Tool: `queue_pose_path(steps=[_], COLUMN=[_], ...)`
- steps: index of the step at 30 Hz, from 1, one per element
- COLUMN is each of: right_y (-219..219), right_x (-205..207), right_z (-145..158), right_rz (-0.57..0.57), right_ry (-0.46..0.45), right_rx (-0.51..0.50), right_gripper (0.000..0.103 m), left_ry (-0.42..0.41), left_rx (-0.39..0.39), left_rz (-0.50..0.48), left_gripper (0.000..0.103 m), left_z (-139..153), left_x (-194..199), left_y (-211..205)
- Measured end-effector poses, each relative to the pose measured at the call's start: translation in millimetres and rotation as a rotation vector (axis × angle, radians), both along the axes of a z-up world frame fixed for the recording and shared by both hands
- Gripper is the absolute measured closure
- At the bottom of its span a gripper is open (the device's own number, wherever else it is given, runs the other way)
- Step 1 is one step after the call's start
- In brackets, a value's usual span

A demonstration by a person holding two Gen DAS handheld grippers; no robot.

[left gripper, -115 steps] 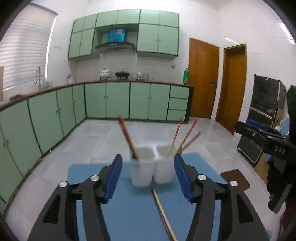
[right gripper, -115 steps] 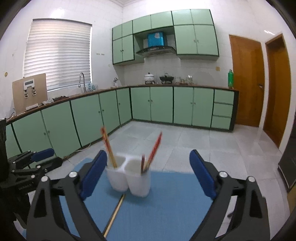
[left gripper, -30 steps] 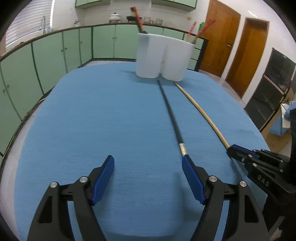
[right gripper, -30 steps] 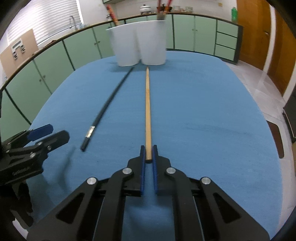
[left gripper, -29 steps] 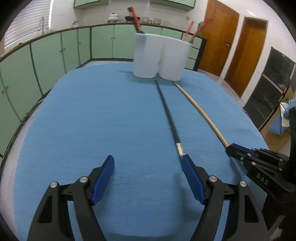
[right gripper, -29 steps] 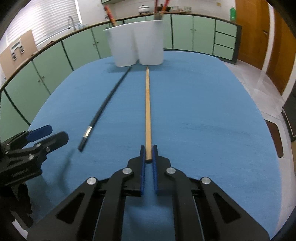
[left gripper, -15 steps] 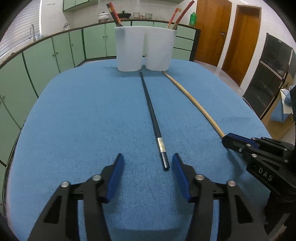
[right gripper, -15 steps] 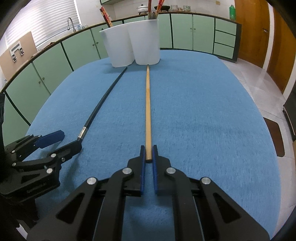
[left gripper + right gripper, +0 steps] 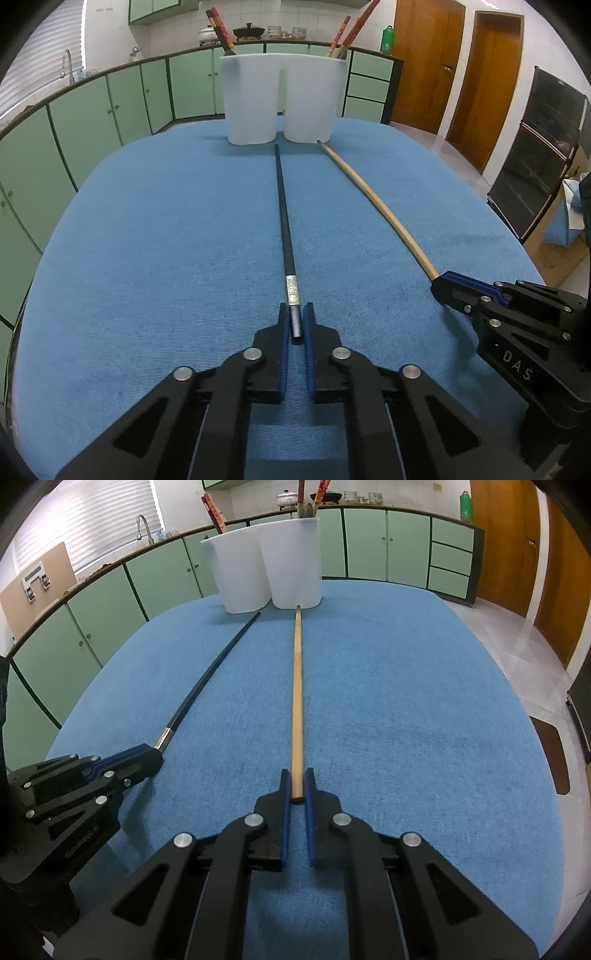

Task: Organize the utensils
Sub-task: 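Grasp the black chopstick with the left tool while the right tool holds its chopstick, then lift both held chopsticks toward the white holder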

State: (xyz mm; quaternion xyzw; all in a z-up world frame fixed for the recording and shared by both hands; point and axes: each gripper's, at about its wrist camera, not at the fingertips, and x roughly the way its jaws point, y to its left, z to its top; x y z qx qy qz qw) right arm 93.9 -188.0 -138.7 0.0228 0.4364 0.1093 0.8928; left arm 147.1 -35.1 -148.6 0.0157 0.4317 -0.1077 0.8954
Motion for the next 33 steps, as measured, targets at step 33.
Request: queue_pose_path(steps=[33], right_y=[-14.2], right_x=[-0.2], right_z=[149.8], right_rz=[0.087], right_ry=[-0.328], right_rx=[0.058], right_gripper=[0.097], left_ry=[-0.333], left_rx=[-0.052], left_rz=[-0.03], left_gripper=[0.096], left_z=[150.3], left_x=[-7.4], left_y=[21.4])
